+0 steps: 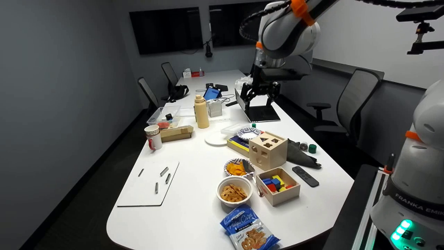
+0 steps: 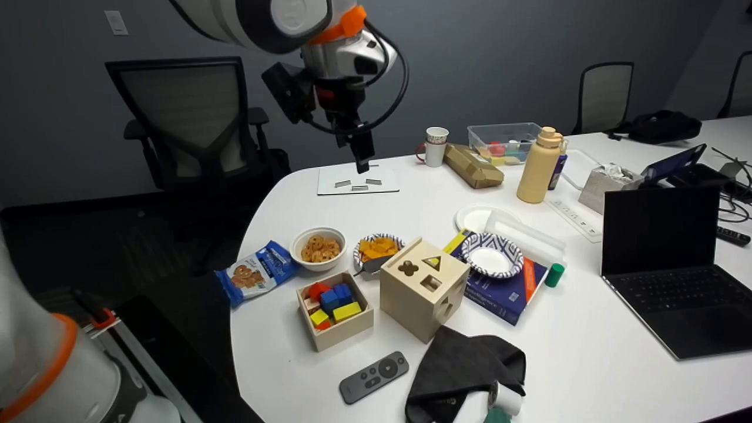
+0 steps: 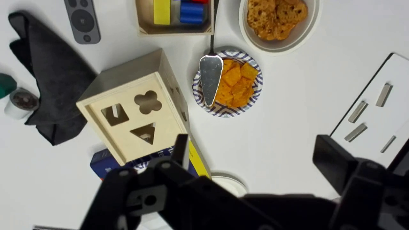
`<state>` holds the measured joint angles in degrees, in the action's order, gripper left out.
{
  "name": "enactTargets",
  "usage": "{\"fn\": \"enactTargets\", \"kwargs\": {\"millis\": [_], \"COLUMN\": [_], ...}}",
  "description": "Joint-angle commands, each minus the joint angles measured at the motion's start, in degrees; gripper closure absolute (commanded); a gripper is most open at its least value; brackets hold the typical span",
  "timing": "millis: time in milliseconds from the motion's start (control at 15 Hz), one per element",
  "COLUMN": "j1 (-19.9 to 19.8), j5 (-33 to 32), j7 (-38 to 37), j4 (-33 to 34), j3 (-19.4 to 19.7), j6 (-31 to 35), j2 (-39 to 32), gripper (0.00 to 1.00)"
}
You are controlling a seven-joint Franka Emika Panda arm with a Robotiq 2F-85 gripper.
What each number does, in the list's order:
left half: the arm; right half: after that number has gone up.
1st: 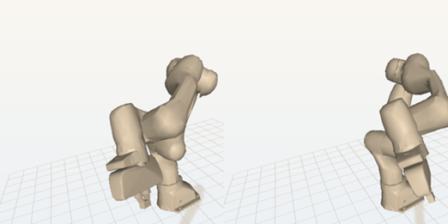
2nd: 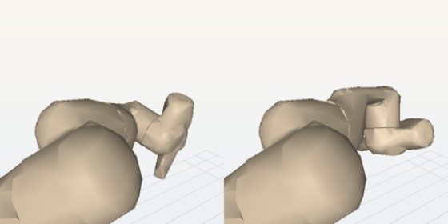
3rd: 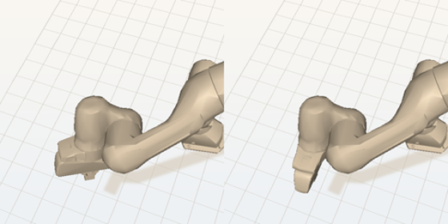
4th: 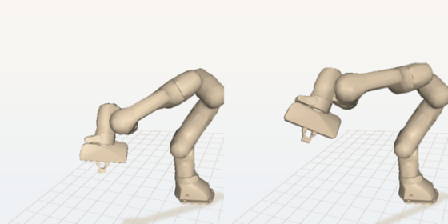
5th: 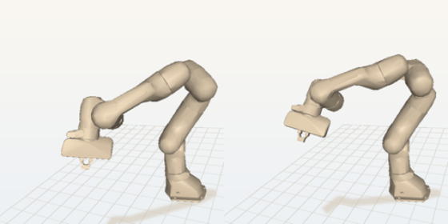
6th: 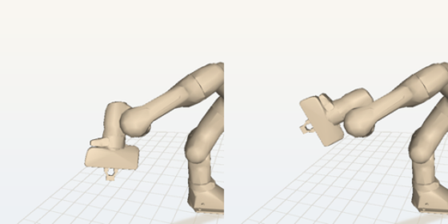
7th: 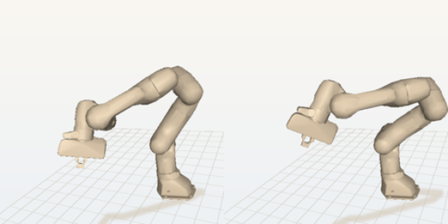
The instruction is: Place the blue rectangular block in the wooden box
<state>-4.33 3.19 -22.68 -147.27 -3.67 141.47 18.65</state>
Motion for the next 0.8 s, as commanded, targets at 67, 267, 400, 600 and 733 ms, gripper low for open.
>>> {"fn": "enactTargets", "kwargs": {"millis": [67, 267, 400, 600, 733], "j1": [-3.01, -3.49, -3.21, -4.29, -5.03], "j5": [-4.18, -6.31, -6.8, -7.82, -9.15], "j7": [-19.19, -31.66, -39.45, -51.48, -59.42], "j4": [-6.54, -10.26, -12.73, -11.0, -10.99], "j3": [-5.48, -7.49, -8.37, -11.25, -12.43], "j6": [8.63, 10.91, 11.8, 11.76, 13.72], "j2": [-2.42, -4.04, -4.7, -9.9, -13.22], "gripper": [0.0, 0.0, 0.0, 0.0, 0.0]}}
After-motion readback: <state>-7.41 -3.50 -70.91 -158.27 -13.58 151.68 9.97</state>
